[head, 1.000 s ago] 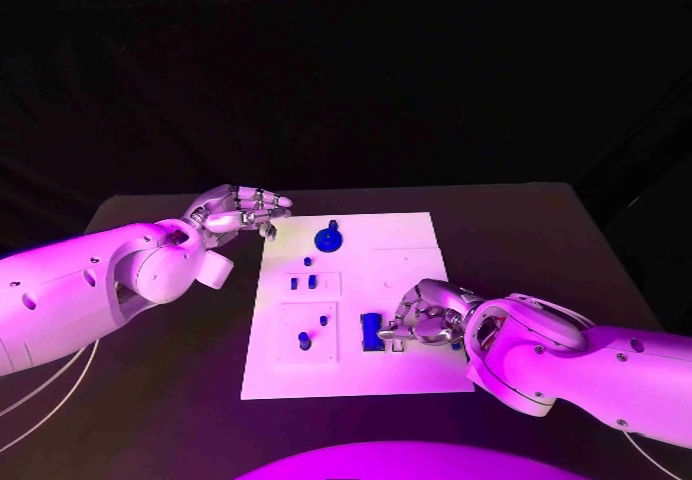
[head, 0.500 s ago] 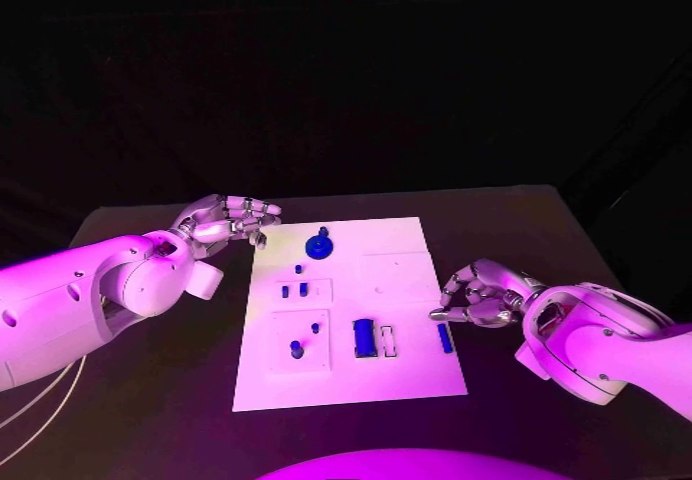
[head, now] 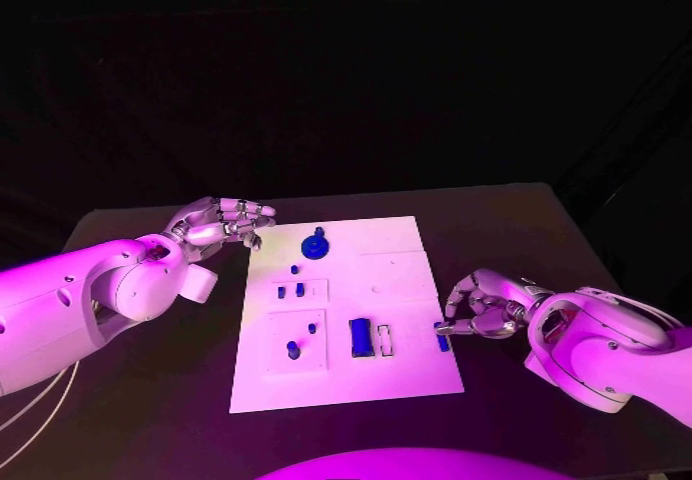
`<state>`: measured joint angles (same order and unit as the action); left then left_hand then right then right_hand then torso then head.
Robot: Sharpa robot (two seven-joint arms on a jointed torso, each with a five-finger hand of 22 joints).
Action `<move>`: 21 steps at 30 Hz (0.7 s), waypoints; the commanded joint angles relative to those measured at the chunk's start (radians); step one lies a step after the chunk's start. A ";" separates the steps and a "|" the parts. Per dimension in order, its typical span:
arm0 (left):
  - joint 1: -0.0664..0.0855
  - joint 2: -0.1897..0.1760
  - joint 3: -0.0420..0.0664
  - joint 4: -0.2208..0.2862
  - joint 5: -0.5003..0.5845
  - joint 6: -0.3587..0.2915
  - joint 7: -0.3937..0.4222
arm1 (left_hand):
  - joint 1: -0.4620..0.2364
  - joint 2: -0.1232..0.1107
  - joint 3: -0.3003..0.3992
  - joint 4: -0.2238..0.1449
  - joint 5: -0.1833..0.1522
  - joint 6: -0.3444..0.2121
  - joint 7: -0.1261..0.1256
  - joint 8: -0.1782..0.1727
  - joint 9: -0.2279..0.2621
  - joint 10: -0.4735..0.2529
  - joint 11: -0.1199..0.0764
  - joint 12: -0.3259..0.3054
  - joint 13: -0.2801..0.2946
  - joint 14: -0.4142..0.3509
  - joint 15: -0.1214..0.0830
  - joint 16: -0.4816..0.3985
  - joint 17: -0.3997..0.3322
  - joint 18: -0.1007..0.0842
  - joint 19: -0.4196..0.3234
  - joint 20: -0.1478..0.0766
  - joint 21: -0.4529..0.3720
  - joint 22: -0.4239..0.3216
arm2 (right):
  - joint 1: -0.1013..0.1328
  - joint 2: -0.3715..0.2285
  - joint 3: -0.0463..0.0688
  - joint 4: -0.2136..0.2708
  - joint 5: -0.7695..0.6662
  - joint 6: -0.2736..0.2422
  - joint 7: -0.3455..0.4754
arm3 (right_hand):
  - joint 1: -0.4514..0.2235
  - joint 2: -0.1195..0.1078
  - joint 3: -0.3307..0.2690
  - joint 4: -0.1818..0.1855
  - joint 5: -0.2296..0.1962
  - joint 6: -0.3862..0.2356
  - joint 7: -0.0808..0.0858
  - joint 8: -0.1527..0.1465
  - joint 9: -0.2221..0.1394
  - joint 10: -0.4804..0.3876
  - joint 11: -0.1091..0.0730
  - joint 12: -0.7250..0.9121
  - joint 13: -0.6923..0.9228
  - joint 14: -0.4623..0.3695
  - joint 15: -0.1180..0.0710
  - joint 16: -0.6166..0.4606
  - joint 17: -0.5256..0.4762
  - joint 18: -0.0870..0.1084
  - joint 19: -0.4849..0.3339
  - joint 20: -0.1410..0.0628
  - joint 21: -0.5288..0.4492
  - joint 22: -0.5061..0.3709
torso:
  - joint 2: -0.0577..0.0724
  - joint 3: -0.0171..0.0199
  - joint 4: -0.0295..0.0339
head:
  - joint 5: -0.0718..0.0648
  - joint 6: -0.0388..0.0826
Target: Assemble the parts on the task board
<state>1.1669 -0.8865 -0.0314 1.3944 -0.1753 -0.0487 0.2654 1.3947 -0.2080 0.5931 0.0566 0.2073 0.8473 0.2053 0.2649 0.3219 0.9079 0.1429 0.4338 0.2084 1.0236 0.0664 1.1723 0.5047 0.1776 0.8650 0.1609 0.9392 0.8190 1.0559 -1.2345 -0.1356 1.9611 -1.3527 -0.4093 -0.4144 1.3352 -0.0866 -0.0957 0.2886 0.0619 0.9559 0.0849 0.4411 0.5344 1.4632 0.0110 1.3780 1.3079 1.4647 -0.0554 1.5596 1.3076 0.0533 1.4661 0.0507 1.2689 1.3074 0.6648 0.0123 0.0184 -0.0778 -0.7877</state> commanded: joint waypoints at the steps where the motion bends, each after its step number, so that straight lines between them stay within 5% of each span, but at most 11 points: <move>1: -0.001 0.000 -0.001 0.004 0.011 0.010 0.013 | -0.010 0.001 -0.003 0.002 0.002 -0.005 0.001 0.006 0.001 -0.007 -0.001 0.005 0.001 -0.006 0.002 0.003 0.000 0.006 -0.003 0.004 -0.006 -0.001 | -0.028 0.017 -0.007 -0.014 -0.089 0.048 -0.073 | -0.003 0.011 0.005 0.001 -0.002 0.016 -0.003 0.004 -0.001 0.004 -0.003 -0.007 0.142 0.103 -0.001 0.006 0.252 0.000 0.027 0.002 0.007 0.144 | 0.003 -0.0002 0.0032 | -0.011 -0.004; 21: -0.001 -0.006 -0.002 0.005 0.010 0.013 0.007 | -0.009 0.002 -0.003 0.002 0.002 -0.005 0.000 0.007 0.001 -0.008 -0.001 0.006 0.001 -0.006 0.002 0.004 0.000 0.007 -0.003 0.004 -0.007 -0.001 | -0.063 0.077 -0.008 -0.051 -0.153 0.080 -0.143 | -0.011 0.012 0.003 0.002 -0.001 0.034 -0.010 0.011 0.002 0.008 -0.009 -0.004 0.144 0.103 -0.005 0.005 0.248 0.000 0.028 -0.002 0.006 0.144 | 0.003 -0.0007 0.0033 | -0.003 -0.014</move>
<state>1.1662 -0.8929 -0.0339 1.3961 -0.1721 -0.0483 0.2642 1.3947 -0.2080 0.5931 0.0565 0.2073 0.8473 0.2053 0.2649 0.3219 0.9079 0.1429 0.4337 0.2084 1.0236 0.0664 1.1722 0.5047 0.1776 0.8650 0.1609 0.9392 0.8191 1.0019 -1.1610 -0.1378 1.9159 -1.4742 -0.3624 -0.5247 1.3288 -0.0787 -0.0947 0.2896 0.0619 0.9926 0.0725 0.4589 0.5430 1.4669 0.0073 1.3743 1.3082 1.4647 -0.0554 1.5596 1.3074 0.0533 1.4661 0.0506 1.2722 1.3081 0.6671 0.0112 0.0219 -0.0812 -0.8013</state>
